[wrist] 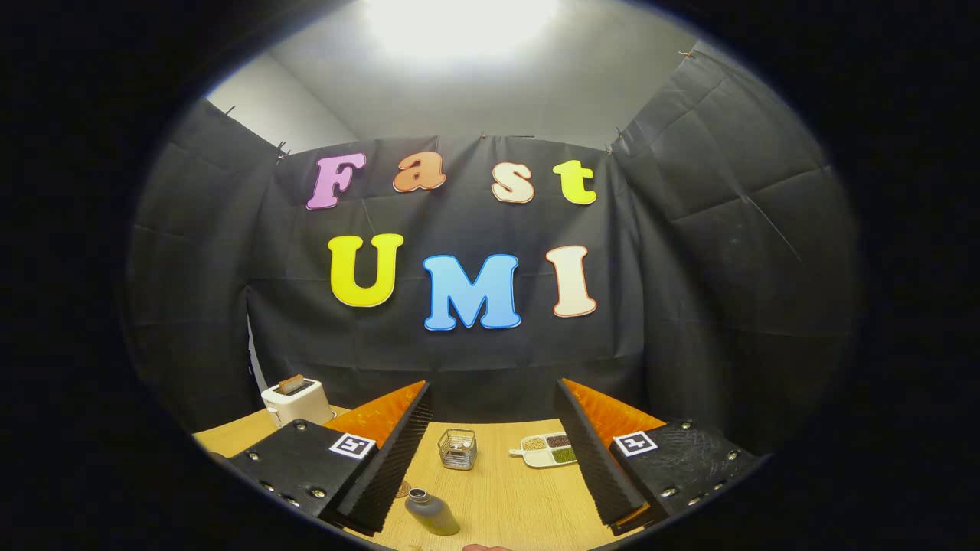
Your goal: Take the bottle from table, then pour the juice into the cup, finally place the bottle on the coaster
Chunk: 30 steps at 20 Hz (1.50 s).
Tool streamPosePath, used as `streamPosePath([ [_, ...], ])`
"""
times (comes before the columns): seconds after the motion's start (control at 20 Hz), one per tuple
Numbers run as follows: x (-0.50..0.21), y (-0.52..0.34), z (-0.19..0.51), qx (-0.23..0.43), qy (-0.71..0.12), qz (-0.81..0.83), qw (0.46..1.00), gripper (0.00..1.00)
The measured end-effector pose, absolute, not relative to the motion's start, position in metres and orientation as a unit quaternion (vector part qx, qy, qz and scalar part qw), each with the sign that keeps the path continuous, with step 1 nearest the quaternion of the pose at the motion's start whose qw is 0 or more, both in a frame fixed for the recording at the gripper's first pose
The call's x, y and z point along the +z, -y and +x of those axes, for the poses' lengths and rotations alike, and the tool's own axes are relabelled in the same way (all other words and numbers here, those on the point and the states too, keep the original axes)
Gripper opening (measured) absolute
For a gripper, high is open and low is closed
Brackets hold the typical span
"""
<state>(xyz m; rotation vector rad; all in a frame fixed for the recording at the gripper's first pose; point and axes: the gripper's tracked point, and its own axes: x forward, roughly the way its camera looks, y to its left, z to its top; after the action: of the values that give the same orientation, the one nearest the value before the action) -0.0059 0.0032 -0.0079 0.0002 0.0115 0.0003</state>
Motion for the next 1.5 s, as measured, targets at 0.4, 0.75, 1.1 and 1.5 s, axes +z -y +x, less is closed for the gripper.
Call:
streamPosePath([
  [0.4, -0.028, -0.008, -0.003, -0.007, -0.009, -0.003, 1.000, 0.97],
  [0.75, -0.077, -0.035, -0.002, 0.017, -0.029, 0.009, 0.999, 0.98],
  [1.1, -0.126, -0.065, 0.004, 0.044, -0.032, -0.007, 0.998, 0.98],
  [1.5, -0.209, -0.090, 0.010, 0.054, -0.069, 0.000, 0.996, 0.98],
])
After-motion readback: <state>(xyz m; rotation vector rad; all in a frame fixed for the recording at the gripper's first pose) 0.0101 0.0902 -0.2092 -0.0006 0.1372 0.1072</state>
